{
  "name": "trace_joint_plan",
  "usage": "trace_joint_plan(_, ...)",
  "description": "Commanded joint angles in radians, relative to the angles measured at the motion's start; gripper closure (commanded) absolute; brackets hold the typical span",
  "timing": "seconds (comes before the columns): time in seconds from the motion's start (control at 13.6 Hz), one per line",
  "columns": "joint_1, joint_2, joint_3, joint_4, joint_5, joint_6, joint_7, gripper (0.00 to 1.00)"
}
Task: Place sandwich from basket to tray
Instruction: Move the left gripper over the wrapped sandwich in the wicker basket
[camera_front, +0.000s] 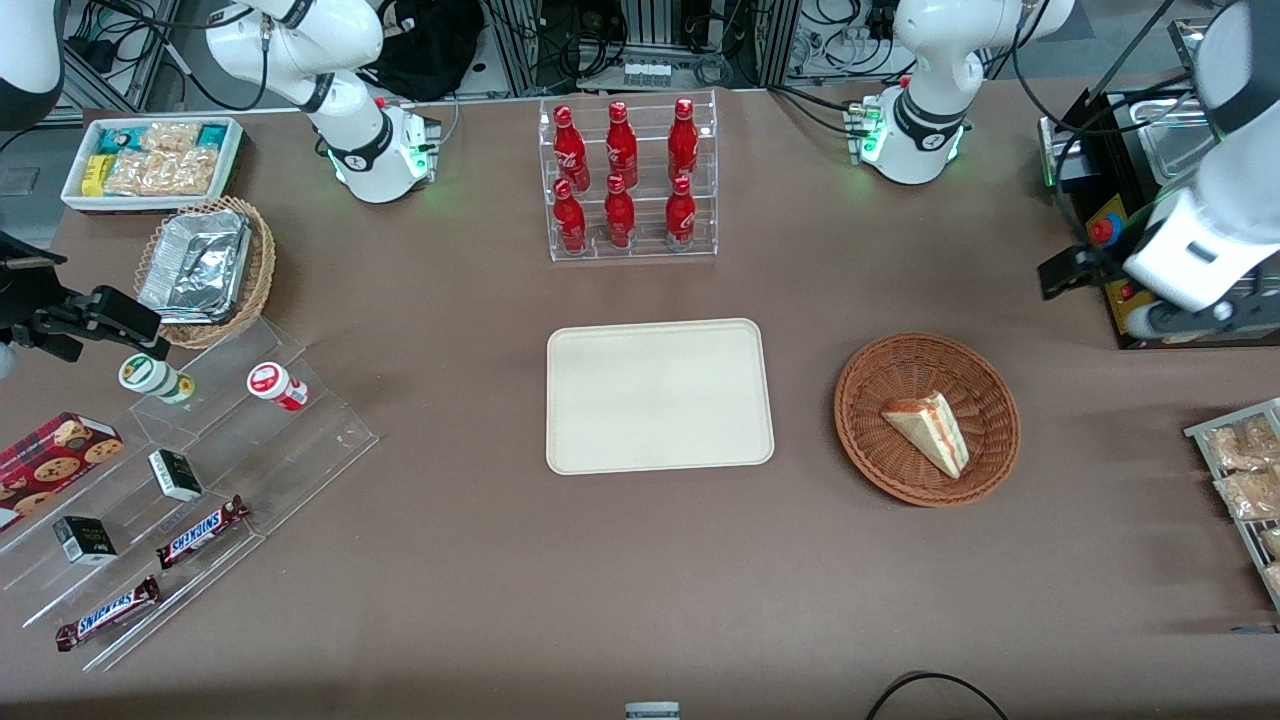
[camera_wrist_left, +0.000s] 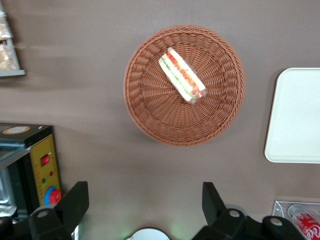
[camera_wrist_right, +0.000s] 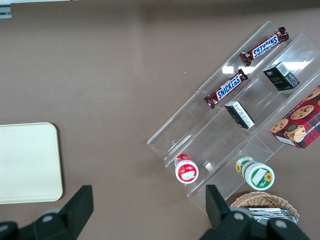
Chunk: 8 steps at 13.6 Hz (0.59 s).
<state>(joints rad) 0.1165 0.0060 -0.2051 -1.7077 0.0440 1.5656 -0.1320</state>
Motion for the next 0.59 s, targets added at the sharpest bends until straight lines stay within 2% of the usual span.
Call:
trace_joint_plan(0.0, -0.005, -0.014, -0.003, -0.123, -0.010, 0.129, -0.014, 0.00)
trace_joint_plan(0.51, 0.000, 0.020, -0.045, -0.430, -0.010, 0.614, -0.164, 0.00)
